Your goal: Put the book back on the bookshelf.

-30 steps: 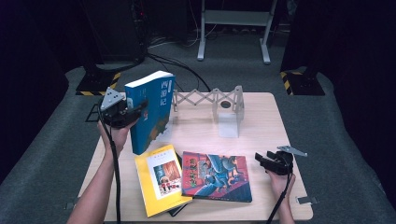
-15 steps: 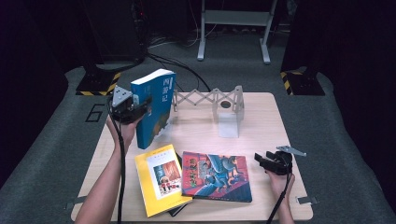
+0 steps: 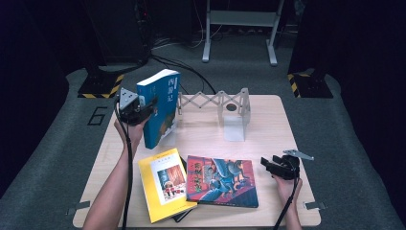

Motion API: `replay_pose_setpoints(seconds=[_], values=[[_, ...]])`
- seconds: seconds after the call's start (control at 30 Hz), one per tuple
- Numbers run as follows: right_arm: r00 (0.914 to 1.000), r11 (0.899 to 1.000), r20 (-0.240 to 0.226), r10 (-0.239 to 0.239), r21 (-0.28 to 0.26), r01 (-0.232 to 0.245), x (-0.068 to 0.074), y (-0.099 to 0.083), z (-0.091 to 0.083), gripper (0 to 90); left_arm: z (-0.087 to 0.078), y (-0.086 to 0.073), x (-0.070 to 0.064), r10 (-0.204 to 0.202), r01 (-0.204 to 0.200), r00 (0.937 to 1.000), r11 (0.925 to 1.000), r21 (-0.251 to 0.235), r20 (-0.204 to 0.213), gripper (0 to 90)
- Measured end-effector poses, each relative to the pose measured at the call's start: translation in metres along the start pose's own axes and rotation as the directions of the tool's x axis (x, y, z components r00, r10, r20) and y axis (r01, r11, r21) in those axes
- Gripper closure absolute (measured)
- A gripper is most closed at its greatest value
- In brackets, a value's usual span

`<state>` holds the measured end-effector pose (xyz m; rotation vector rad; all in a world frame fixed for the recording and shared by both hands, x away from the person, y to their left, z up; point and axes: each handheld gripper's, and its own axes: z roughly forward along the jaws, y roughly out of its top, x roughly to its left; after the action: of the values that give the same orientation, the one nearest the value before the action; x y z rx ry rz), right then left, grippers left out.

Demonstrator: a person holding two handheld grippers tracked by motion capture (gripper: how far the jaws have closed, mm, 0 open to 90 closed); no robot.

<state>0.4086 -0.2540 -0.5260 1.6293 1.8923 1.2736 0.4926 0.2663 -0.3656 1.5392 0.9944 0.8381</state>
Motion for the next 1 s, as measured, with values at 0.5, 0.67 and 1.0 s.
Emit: replay_pose_setpoints(seconds=[0.5, 0.67, 1.0], values=[[1.0000, 1.000, -0.005, -0.003, 0.004, 0.003, 0.000, 0.000, 0.000, 35.8, 0.004, -0.026, 0.001, 0.018, -0.018, 0.9998, 0.9998, -0.012, 0.011, 61.9], [0.9999, 1.000, -0.004, -0.013, 0.014, 0.013, 0.002, 0.000, 0.001, 35.8, -0.002, -0.028, 0.005, 0.017, -0.017, 0.9996, 0.9998, 0.007, 0.022, 61.8], [0.9996, 0.999, -0.002, -0.029, 0.036, 0.029, 0.003, 0.000, 0.003, 35.5, -0.013, -0.029, 0.013, 0.055, -0.060, 0.9965, 0.9956, 0.072, 0.063, 61.5]])
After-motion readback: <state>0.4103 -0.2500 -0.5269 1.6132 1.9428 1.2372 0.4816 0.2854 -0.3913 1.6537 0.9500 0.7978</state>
